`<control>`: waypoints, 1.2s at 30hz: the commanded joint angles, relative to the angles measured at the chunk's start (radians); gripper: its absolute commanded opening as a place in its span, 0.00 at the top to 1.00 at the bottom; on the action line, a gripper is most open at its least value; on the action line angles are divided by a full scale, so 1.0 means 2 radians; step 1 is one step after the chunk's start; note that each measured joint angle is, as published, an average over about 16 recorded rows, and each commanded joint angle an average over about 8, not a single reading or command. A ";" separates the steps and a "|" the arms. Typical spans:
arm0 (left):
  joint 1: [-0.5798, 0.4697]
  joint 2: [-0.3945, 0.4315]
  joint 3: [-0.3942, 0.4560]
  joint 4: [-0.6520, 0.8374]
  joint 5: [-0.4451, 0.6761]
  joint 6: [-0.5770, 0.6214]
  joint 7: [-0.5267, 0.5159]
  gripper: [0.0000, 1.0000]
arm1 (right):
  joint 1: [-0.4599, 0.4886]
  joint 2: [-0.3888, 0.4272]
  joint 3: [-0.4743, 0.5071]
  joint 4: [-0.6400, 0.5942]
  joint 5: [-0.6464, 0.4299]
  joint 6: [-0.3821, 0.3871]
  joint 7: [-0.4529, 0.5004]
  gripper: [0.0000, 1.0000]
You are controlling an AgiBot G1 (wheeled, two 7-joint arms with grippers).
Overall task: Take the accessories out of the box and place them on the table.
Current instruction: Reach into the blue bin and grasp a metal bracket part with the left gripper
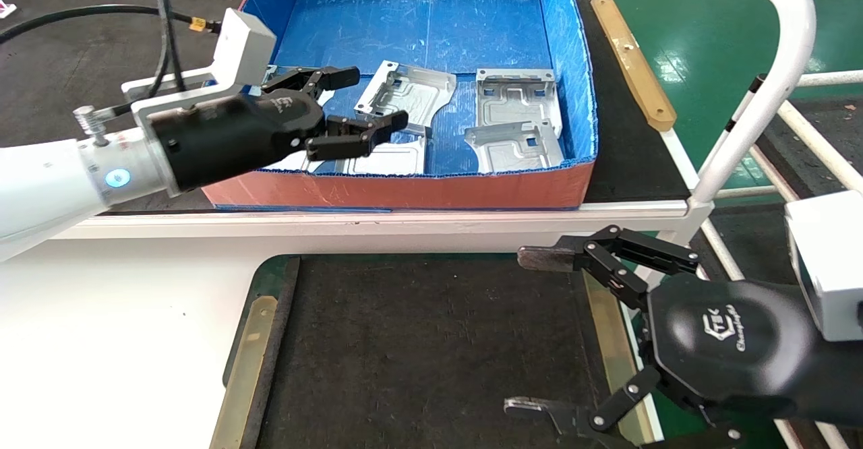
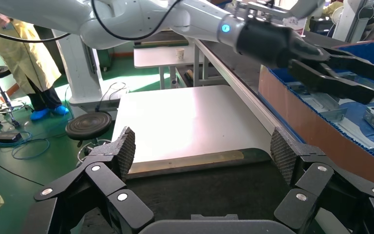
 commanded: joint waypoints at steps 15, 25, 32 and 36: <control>-0.036 0.058 0.026 0.085 0.053 -0.089 -0.013 0.00 | 0.000 0.000 0.000 0.000 0.000 0.000 0.000 0.00; -0.044 0.068 0.029 0.119 0.068 -0.121 -0.004 0.00 | 0.000 0.000 -0.001 0.000 0.000 0.000 0.000 0.00; -0.054 0.078 0.033 0.153 0.076 -0.129 0.008 0.00 | 0.000 0.000 -0.001 0.000 0.001 0.000 0.000 0.00; -0.059 0.082 0.033 0.168 0.077 -0.128 0.013 0.03 | 0.000 0.000 -0.001 0.000 0.001 0.000 0.000 0.07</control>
